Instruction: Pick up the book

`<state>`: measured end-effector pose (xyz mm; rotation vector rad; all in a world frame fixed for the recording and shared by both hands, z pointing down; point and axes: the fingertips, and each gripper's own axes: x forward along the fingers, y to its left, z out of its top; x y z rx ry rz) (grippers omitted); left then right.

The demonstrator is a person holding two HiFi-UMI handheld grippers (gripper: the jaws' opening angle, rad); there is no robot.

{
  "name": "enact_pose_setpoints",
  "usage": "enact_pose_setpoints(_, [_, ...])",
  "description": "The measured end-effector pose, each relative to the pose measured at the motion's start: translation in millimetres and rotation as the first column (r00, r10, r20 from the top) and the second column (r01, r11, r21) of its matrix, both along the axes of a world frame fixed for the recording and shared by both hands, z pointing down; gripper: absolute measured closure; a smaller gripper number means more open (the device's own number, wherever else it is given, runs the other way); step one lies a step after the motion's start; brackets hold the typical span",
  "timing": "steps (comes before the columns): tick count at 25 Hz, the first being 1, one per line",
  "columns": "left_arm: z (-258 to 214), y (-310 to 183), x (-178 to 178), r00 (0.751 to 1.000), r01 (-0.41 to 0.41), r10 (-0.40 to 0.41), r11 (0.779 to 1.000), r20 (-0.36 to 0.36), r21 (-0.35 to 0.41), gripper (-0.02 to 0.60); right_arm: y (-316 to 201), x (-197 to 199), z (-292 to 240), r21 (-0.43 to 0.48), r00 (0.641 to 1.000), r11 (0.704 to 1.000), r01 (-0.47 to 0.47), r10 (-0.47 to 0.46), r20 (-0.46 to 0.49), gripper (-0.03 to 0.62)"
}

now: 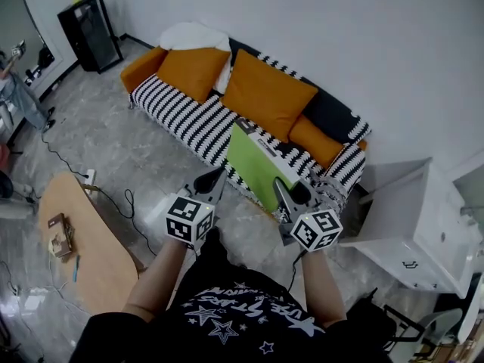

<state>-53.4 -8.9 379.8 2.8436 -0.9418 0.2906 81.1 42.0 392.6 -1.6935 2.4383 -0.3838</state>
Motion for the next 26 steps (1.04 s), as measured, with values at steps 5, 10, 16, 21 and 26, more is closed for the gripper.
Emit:
enact_pose_setpoints(5, [-2, 24, 4, 1.000, 0.001, -0.001, 1.000, -0.006, 0.014, 0.575, 25, 3, -2, 0.011, 1.000, 1.000, -0.002, 0.002, -0.005, 0.441])
enact_pose_setpoints(10, [0, 46, 7, 1.000, -0.004, 0.005, 1.000, -0.010, 0.019, 0.575, 47, 0, 0, 0.015, 1.000, 1.000, 0.006, -0.006, -0.010, 0.441])
enact_pose_setpoints(16, [9, 64, 16, 1.000, -0.017, 0.017, 1.000, -0.003, 0.004, 0.575, 64, 5, 6, 0.005, 1.000, 1.000, -0.001, 0.001, 0.000, 0.441])
enact_pose_setpoints(21, [10, 69, 18, 1.000, -0.027, 0.027, 1.000, 0.005, 0.002, 0.575, 71, 7, 7, 0.004, 1.000, 1.000, -0.015, 0.015, 0.010, 0.441])
enact_pose_setpoints(26, [10, 72, 20, 0.999, -0.033, 0.033, 0.999, 0.008, 0.001, 0.575, 75, 9, 9, 0.002, 1.000, 1.000, -0.025, 0.025, 0.017, 0.441])
